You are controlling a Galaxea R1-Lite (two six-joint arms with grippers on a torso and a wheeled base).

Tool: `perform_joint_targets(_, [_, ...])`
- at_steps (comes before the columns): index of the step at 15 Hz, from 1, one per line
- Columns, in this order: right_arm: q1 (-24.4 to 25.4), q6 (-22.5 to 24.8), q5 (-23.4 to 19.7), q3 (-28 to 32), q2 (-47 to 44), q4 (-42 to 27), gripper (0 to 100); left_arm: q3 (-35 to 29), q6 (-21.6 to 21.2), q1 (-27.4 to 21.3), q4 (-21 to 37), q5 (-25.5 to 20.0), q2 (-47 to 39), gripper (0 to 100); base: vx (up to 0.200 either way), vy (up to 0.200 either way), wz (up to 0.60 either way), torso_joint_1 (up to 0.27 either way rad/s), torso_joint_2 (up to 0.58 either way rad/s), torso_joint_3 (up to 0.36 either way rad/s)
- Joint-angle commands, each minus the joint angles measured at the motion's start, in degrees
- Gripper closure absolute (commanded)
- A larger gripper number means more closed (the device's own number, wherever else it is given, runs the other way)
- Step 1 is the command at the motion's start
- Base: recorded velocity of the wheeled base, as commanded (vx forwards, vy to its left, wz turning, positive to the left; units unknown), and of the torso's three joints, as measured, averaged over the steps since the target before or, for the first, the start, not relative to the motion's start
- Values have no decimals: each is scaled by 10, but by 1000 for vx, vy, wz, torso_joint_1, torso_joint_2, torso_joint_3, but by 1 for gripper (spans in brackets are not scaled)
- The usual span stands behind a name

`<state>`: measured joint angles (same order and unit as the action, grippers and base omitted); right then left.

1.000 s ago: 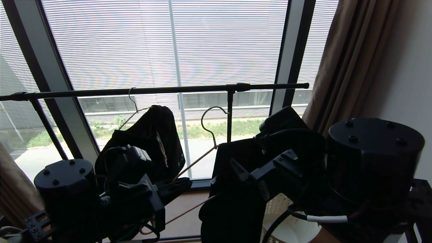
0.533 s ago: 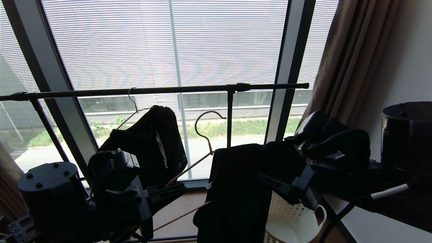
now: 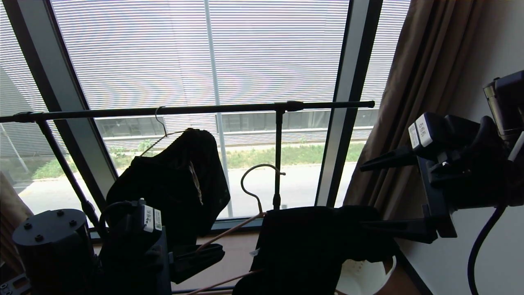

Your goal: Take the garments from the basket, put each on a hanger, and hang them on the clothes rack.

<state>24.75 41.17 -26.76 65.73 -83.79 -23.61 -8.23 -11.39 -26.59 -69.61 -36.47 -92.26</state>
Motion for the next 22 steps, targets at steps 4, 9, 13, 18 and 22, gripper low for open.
perform_joint_targets(4, [14, 101, -72, 167, -137, -195, 0, 3, 0, -1, 0, -3, 13, 100, 0, 0, 0, 0, 0, 0])
perform_joint_targets(9, [41, 87, -73, 184, -198, -184, 0, 2, 2, -2, -1, -3, 12, 100, 0, 0, 0, 0, 0, 0])
perform_joint_targets(13, [51, 83, -71, 183, -212, -171, 0, 1, 3, -2, -1, -2, 12, 100, 0, 0, 0, 0, 0, 0])
perform_joint_targets(18, [57, 82, -70, 189, -224, -169, 0, 1, 4, -2, -1, -2, 11, 100, 0, 0, 0, 0, 0, 0])
perform_joint_targets(22, [57, 74, -69, 192, -223, -169, 100, 1, 4, -2, -1, -2, 11, 100, 0, 0, 0, 0, 0, 0])
